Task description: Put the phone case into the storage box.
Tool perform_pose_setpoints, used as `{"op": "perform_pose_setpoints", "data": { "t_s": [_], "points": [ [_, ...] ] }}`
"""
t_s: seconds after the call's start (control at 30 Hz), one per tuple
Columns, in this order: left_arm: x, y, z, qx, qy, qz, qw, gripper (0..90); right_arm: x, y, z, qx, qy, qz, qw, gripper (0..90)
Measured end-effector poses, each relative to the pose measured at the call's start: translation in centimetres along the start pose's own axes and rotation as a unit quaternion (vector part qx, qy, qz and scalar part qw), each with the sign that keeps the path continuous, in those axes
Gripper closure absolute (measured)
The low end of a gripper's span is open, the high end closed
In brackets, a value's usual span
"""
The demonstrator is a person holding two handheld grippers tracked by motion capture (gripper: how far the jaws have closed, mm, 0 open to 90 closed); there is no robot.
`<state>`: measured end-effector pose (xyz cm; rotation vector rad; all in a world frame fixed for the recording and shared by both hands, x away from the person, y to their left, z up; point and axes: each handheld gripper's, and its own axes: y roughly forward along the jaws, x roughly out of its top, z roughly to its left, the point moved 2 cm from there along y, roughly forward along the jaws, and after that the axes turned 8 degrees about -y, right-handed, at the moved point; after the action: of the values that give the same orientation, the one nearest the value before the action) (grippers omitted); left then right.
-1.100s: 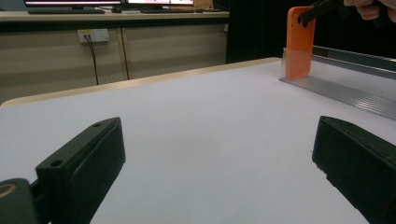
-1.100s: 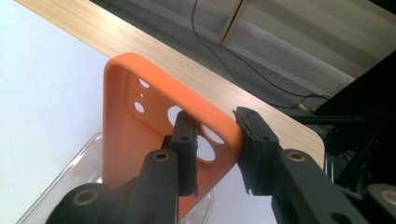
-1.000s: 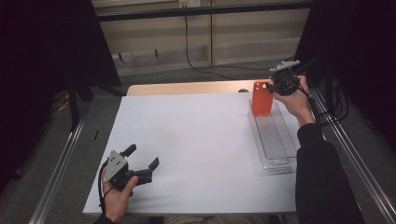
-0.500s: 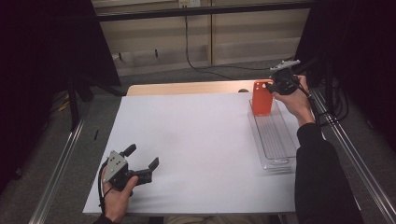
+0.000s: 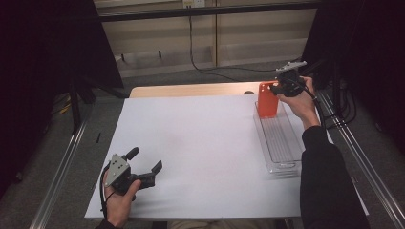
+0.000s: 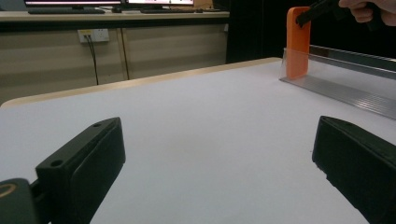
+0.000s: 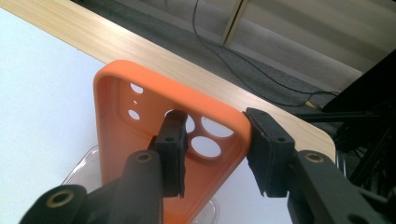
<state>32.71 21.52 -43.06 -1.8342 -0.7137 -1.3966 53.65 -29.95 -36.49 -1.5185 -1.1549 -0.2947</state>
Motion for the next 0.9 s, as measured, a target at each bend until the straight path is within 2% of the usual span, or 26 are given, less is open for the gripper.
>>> {"op": "perform_pose_setpoints", "data": {
  "t_s": [0.3,0.9],
  "points": [
    [-0.01,-0.01,0.02,0.001,0.003,0.002,1.0,2.5,-0.17,0.0,-0.38,-0.004,0.019,-0.003,0.9998,44.3],
    [-0.01,0.0,0.03,0.0,0.004,0.003,1.0,2.5,-0.66,-0.16,-0.89,-0.01,0.036,0.01,0.9993,33.5]
  ]
}}
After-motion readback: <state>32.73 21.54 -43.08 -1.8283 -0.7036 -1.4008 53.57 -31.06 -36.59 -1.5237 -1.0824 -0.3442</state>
